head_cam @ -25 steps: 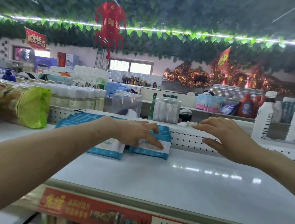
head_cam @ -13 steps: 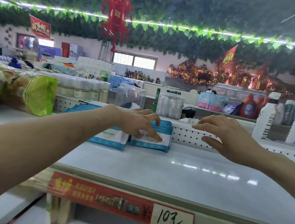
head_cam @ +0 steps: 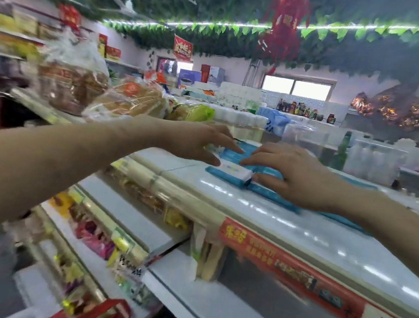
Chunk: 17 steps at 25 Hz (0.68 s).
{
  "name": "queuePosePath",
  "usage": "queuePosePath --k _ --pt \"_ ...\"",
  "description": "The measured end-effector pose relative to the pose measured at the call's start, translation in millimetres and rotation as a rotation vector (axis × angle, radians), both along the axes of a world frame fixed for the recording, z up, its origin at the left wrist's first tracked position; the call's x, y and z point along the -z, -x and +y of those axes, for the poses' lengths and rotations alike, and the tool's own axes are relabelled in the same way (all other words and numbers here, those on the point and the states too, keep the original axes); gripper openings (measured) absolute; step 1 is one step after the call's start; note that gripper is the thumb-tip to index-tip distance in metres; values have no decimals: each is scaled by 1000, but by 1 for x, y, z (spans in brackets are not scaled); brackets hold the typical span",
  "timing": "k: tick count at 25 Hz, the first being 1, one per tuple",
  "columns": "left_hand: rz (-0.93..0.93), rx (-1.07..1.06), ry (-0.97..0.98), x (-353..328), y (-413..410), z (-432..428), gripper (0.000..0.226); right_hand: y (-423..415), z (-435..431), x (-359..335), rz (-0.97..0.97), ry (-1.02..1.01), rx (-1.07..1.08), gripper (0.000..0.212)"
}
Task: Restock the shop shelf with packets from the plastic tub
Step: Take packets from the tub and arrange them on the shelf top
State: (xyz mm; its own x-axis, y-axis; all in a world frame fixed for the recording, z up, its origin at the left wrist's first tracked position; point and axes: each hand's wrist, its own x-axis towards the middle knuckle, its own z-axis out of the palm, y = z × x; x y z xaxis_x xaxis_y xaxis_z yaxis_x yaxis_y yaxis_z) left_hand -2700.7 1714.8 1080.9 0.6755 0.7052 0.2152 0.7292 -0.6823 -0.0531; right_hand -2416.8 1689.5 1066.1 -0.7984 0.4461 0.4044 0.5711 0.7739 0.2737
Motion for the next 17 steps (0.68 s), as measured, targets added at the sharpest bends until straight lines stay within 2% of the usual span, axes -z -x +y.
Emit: queuePosePath --k 4,8,12,17 --pt "-52 -349 93 56 140 -75 54 143 0 46 -140 180 -240 34" --pt "-164 -606 207 148 235 -159 53 266 -21 131 -332 415 -388 33" --pt "-223 -768 341 252 271 -233 44 335 -49 239 -438 636 -431 35" --pt "-143 -954 545 382 283 -314 33 376 -95 373 -587 829 -420 36"
